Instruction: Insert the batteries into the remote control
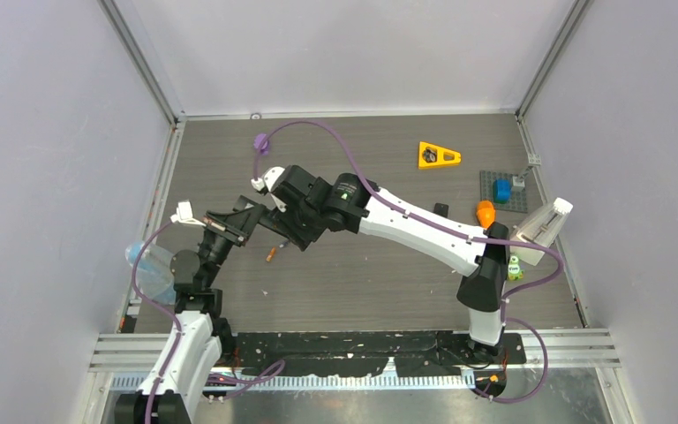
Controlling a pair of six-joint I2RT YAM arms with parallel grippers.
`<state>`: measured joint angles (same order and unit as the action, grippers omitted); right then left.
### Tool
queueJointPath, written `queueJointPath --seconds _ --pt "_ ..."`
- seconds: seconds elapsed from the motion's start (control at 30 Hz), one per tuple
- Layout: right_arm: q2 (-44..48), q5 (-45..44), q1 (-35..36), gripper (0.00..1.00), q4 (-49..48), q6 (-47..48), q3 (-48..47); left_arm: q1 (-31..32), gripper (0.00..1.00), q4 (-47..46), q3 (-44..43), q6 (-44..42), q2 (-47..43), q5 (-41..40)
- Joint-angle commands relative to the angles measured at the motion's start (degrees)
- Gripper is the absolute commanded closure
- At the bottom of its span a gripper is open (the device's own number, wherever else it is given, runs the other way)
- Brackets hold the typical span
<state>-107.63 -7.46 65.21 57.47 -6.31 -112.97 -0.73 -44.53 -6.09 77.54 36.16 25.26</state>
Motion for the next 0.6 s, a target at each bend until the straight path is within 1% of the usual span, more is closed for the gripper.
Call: queueJointPath --seconds 0.0,0.2,0.57 --pt "-0.19 -2.07 0.44 0.78 -1.27 -0.28 -3.13 0.20 1.00 -0.97 -2.65 -0.92 0.26 1.50" --pt "-1.08 -2.83 0.49 0.78 -1.25 -0.16 -3.52 0.20 1.00 -0.74 -2.59 -1.13 0.21 1.69" --pt "-2.68 -1.29 0.77 0.78 -0.49 -0.23 -4.49 0.20 1.00 -0.66 -2.57 -1.24 -0.13 1.52"
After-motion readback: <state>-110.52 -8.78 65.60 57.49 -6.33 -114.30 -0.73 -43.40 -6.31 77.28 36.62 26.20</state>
